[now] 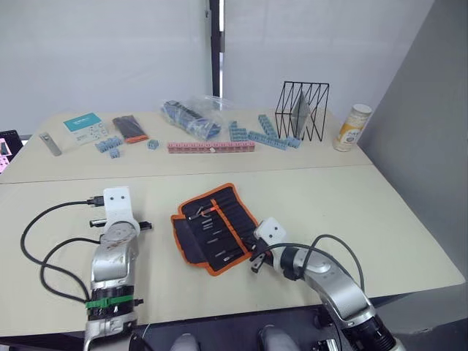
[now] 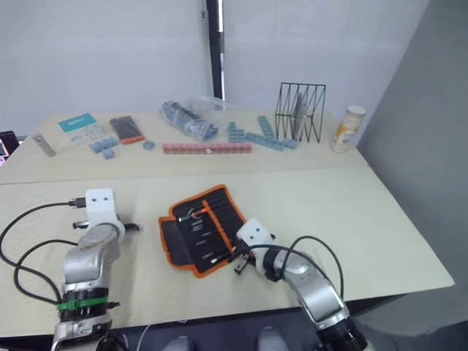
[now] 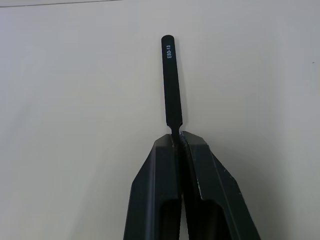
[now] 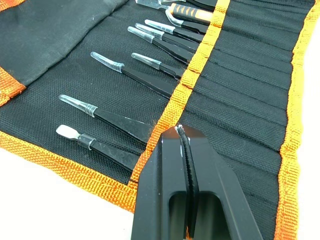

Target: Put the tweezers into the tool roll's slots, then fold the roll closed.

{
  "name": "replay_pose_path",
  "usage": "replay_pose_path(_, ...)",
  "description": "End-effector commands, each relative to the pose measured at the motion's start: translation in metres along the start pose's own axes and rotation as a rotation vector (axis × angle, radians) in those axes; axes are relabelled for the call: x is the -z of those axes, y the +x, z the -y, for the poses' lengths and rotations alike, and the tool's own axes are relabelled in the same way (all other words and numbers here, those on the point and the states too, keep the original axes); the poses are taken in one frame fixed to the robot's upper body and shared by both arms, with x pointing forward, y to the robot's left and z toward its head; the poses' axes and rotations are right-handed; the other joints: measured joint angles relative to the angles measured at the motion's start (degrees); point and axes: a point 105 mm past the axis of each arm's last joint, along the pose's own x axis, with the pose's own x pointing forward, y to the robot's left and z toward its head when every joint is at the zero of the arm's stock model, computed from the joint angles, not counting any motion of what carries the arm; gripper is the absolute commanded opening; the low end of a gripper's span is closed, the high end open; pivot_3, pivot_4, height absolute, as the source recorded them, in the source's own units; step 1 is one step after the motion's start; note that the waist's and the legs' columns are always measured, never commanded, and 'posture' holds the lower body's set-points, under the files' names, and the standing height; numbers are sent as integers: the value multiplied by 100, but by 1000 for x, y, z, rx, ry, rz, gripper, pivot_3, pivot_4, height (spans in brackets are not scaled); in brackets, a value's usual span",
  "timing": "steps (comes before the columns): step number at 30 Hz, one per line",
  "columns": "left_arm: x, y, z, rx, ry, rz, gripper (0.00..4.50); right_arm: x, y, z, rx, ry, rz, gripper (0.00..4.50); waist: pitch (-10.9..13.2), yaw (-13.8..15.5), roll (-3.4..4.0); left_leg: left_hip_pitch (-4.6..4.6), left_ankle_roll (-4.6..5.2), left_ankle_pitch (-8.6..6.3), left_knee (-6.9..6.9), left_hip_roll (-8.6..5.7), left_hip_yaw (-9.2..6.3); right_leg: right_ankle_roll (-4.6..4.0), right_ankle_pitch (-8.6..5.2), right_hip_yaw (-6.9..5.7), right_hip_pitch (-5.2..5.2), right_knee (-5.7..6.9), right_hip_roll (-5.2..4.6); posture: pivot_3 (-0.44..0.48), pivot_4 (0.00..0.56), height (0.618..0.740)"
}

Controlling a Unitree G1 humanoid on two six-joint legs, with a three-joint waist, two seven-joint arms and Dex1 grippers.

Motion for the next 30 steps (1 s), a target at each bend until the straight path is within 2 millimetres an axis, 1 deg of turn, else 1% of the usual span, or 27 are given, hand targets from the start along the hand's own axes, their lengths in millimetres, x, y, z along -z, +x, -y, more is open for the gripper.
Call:
replay_pose_path(1, 3, -19, -11, 52, 46, 7, 14, 68, -10, -4, 17, 107, -258, 0, 2, 0, -9, 0, 1, 0, -7, 0, 0, 0, 0, 0, -3, 1, 0, 0, 150, 706)
replay_pose_path(4, 5, -39, -9, 153, 111, 30, 14, 68, -10, -4, 15, 107, -259, 0, 6, 15, -17, -4, 1, 1, -33, 1, 1, -1, 1, 0, -5, 1, 0, 0, 150, 706)
replay_pose_path(7, 12, -52, -2, 249, 156, 31, 14, 67, -8, -4, 10, 106, -257, 0, 23, 75, -16, -3, -3, -2, -38, 1, -1, -2, 0, -1, -17, -1, 0, 0, 150, 706)
replay_pose_path(10, 20, -56, -4, 280, 185, 31, 14, 67, -7, -5, 1, 104, -256, 0, 38, 118, -37, -3, -10, -7, -35, 2, 0, -4, -2, -2, -19, -11, -2, 0, 150, 706)
replay_pose_path(14, 30, -57, -11, 289, 181, 14, 14, 67, -6, -6, -4, 101, -257, 0, 39, 119, -38, -5, -19, -12, -25, 2, 9, -5, -3, -1, -16, -31, -9, 0, 150, 706)
replay_pose_path(17, 32, -54, -17, 265, 167, 8, 1021, 66, -5, -6, -8, 98, -256, 0, 39, 119, -37, -4, -22, -14, -29, 2, 9, -5, -3, -1, -17, -32, -8, 0, 150, 706)
replay_pose_path(20, 28, -51, -22, 249, 156, 21, 1938, 66, -5, -7, -11, 96, -258, 0, 39, 120, -37, -4, -21, -13, -33, 2, 9, -5, -3, -1, -18, -29, -7, 0, 150, 706)
replay_pose_path(21, 26, -49, -22, 245, 146, 23, 2367, 66, -5, -7, -13, 95, -258, 0, 39, 120, -37, -3, -21, -13, -32, 2, 8, -5, -3, -2, -17, -29, -7, 0, 150, 706)
replay_pose_path(23, 23, -47, -20, 255, 134, 34, 2987, 66, -5, -7, -14, 93, -259, 0, 39, 133, -37, -3, -21, -13, -31, 2, 8, -5, -3, -2, -17, -28, -7, 0, 150, 706)
replay_pose_path(30, 22, -38, -12, 308, 129, 44, 2987, 66, -4, -5, -12, 92, -258, 0, 38, 155, -36, 0, -22, -13, -24, 2, 6, -6, -3, -2, -15, -27, -7, 0, 150, 706)
